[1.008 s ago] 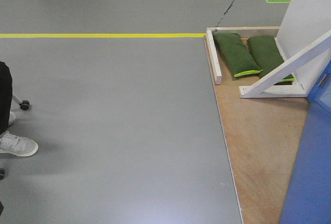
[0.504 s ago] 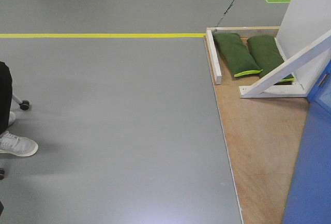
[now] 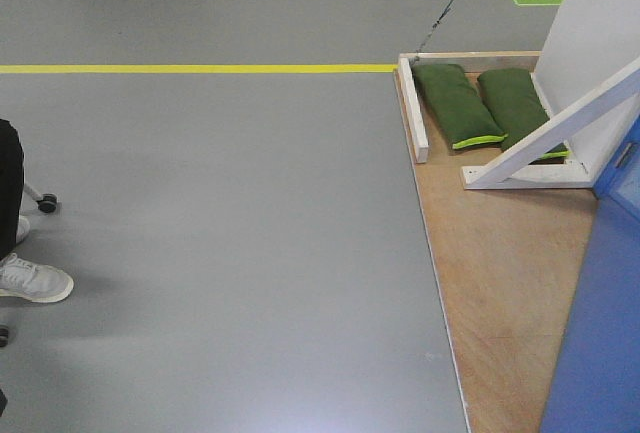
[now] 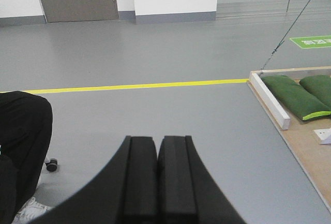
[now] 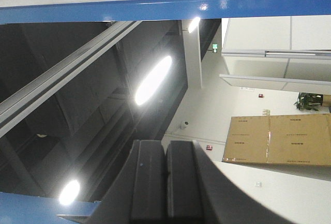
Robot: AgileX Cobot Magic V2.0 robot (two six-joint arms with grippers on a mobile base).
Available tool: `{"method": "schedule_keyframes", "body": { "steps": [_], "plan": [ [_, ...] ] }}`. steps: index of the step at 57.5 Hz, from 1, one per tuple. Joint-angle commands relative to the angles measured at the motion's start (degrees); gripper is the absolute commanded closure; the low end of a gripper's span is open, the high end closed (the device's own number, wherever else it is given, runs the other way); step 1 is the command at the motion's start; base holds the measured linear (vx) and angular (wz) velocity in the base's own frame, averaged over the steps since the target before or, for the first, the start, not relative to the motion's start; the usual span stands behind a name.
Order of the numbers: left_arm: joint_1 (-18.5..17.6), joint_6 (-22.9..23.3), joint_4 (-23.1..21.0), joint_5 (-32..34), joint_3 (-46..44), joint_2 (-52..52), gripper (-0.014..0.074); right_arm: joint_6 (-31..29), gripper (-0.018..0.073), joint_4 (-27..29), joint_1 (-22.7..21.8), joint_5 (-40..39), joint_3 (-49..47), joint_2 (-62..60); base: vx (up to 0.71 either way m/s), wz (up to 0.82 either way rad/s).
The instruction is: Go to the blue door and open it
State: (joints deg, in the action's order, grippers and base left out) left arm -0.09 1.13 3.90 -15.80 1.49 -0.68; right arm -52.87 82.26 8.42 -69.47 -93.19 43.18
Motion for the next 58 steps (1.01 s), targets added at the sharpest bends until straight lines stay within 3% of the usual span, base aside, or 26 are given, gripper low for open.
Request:
{"method": "schedule_keyframes", "body": {
  "steps": [1, 8, 15, 27, 38, 46, 58],
  "plan": [
    [-0.36, 0.39, -0.12, 4.84, -1.49, -0.68, 0.0524, -0.33, 0.0547, -2.92, -2.13, 5.11, -0.73, 1.43, 0.00, 0.00],
    [-0.36, 0.39, -0.12, 4.84, -1.49, -0.68, 0.0524, -0.33, 0.0547, -0.99, -9.63, 9.29, -0.73, 1.43, 0.00, 0.00],
    [-0.36, 0.39, -0.12, 4.84, -1.49, -0.68, 0.0524, -0.33, 0.0547, 3.93, -20.33, 14.71, -0.73, 1.43, 0.00, 0.00],
    [-0.36, 0.39, -0.12, 4.84, -1.49, -0.68, 0.0524, -0.33, 0.0547, 19.21, -40.15, 24.61, -0.73, 2.58, 0.00, 0.00],
    [-0.36, 0.39, -0.12, 4.84, -1.49, -0.68, 0.0524, 2.37, 0.0547, 19.52, -55.93, 31.76, -0.25, 6.76, 0.00, 0.00],
    [-0.36, 0.39, -0.12, 4.84, -1.49, -0.68, 0.0524, 2.76, 0.0547, 19.52, -60.68, 36.18, -0.25, 10.63, 0.00, 0.00],
    [-0.36, 0.39, -0.12, 4.84, -1.49, -0.68, 0.0524, 2.82, 0.0547, 19.52, -60.54, 39.53, -0.25, 18.65, 0.00, 0.00]
  ]
}}
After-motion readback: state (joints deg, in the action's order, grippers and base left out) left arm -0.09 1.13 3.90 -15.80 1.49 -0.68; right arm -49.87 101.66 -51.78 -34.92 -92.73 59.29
